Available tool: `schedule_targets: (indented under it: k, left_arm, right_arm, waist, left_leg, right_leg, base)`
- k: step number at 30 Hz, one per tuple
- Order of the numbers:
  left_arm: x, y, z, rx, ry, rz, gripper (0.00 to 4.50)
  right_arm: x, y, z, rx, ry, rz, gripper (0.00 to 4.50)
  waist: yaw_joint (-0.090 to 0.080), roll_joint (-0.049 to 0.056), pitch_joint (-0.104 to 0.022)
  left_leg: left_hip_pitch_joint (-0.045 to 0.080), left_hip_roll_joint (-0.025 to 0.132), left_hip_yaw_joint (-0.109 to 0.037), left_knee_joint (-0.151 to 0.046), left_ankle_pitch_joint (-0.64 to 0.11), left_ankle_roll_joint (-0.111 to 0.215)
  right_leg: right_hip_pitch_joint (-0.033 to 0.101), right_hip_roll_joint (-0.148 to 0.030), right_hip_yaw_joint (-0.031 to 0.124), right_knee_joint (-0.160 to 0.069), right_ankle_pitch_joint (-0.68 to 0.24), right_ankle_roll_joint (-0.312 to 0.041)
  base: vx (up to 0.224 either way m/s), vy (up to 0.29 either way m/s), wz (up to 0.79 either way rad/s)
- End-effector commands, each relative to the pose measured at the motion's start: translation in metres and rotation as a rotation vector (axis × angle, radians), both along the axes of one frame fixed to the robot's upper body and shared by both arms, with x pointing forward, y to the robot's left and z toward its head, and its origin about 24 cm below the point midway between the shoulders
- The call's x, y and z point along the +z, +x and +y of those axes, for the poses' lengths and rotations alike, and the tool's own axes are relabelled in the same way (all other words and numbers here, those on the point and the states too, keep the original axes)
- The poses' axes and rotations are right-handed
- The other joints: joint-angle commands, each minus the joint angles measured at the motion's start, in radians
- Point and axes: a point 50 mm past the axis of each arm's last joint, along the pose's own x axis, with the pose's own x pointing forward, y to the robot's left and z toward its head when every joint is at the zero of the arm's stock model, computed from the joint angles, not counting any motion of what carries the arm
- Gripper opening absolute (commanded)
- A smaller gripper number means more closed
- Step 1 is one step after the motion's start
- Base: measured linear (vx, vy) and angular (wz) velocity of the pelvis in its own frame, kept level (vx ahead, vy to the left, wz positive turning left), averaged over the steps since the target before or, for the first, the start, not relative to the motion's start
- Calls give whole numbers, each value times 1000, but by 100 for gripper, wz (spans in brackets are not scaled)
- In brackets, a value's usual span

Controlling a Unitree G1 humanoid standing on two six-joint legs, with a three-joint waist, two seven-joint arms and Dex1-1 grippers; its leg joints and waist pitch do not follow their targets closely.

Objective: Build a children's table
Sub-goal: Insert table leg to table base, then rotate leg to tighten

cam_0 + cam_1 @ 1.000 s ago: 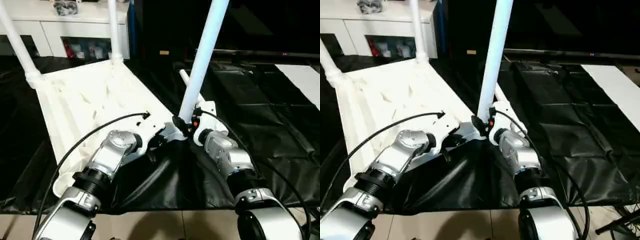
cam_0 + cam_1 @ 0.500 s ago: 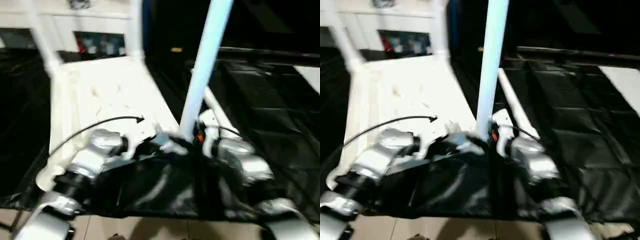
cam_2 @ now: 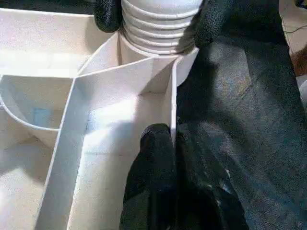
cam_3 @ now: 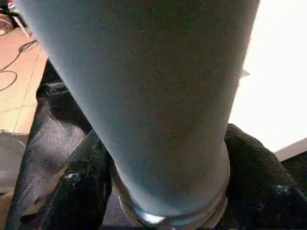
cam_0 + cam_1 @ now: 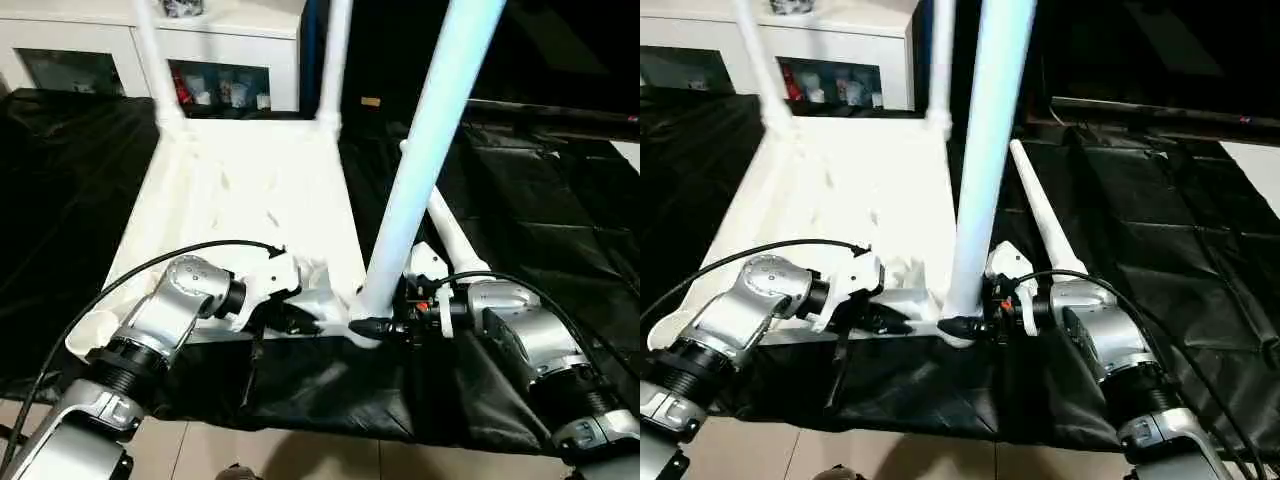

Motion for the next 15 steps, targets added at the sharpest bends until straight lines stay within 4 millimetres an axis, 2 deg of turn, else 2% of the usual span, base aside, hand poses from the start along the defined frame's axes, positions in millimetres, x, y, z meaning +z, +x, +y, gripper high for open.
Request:
schedule_targets:
  k: [1,5,8,10,11,12,13,14,15]
  left_arm:
    - [12,1,-13,-47,-54,-51,0]
    - [11,8,-15,44,-62,-81,0]
    - [10,14,-17,120,-66,-100,0]
    - [11,23,-22,227,-80,-127,0]
    - [11,30,-26,318,-73,-154,0]
    - [11,33,-28,351,-68,-161,0]
    - [11,35,-30,386,-63,-167,0]
    - [10,39,-34,440,-65,-176,0]
    - [10,40,-36,457,-66,-178,0]
  right_arm:
    - [-3,-8,12,66,25,28,288]
    - [-4,-3,15,-30,58,17,281]
    - [-6,5,18,-135,68,-2,279]
    - [-12,18,20,-300,55,-22,279]
    - [-16,27,22,-439,37,-29,278]
    - [-18,31,23,-498,32,-21,278]
    - [-21,34,24,-560,27,-9,277]
    - [-23,38,26,-631,15,-2,277]
    - [-24,39,27,-651,12,0,277]
  waist:
    - [-3,0,-59]
    - [-4,1,-61]
    - [-11,-2,-59]
    - [-16,-2,-61]
    - [-26,-3,-58]
    - [-29,-2,-58]
    - [-39,-4,-60]
    - [-44,-3,-58]
    - [-46,-3,-58]
  left_leg:
    - [9,13,7,-63,-255,18]
    - [7,14,6,-64,-246,13]
    - [5,9,4,-65,-258,2]
    - [6,9,4,-64,-251,-9]
    - [1,5,1,-67,-261,-17]
    - [2,4,0,-67,-269,-23]
    - [-2,2,-3,-66,-260,-29]
    - [-7,2,-4,-69,-259,-29]
    - [-5,1,-4,-67,-266,-26]
  right_leg:
    - [47,-53,37,-71,-337,-171]
    - [47,-52,38,-65,-295,-180]
    - [49,-54,36,-71,-343,-167]
    - [47,-55,37,-70,-352,-161]
    - [50,-54,33,-72,-385,-152]
    - [48,-55,32,-74,-410,-145]
    - [54,-56,32,-74,-420,-133]
    - [53,-54,28,-77,-439,-122]
    - [52,-54,28,-81,-451,-117]
  base:
    - [0,0,0]
    - [0,0,0]
    - [0,0,0]
    - [0,0,0]
    - [0,0,0]
    - [0,0,0]
    - [0,0,0]
    - [0,0,0]
    - [0,0,0]
